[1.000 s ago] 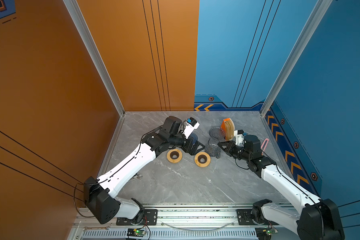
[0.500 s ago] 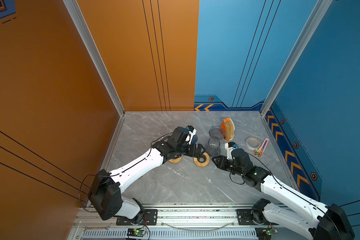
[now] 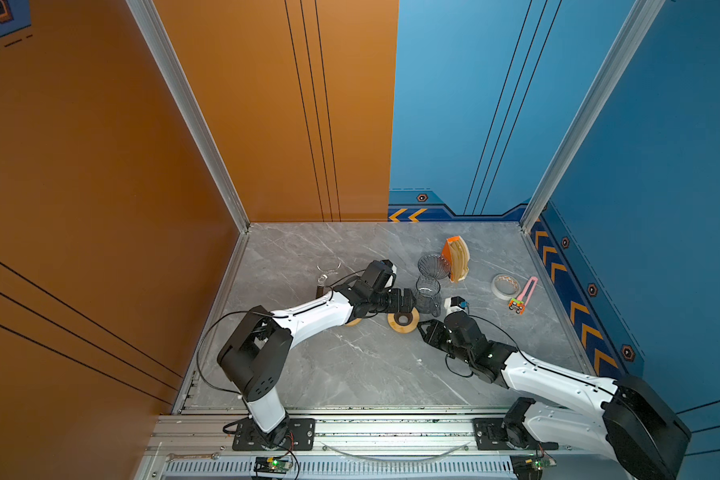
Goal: Place the coffee filter in the dripper
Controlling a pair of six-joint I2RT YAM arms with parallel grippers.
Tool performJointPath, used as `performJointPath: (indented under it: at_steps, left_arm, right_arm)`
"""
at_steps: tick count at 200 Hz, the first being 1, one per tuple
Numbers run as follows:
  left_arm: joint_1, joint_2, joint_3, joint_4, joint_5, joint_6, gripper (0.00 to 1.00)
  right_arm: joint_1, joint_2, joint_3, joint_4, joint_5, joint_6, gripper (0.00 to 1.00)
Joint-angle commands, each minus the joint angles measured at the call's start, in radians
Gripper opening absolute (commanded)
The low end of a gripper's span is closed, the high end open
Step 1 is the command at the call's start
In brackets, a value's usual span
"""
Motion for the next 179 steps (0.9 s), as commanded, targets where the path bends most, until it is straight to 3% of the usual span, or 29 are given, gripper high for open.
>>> performJointPath:
  at_steps: [1,179]
  left_arm:
    - [-0.011,0.039,0.025,0.035,0.012,-0.03,0.98]
    - [-0.004,0.132,0.036,0.057,0.017,-0.04,0.98]
  right_arm:
    - [0.009,0.026,-0.013,0.065,0.057,0.033,0.39]
    - [0.022,0.223,0.038,0.146,0.114,0.059,0.36]
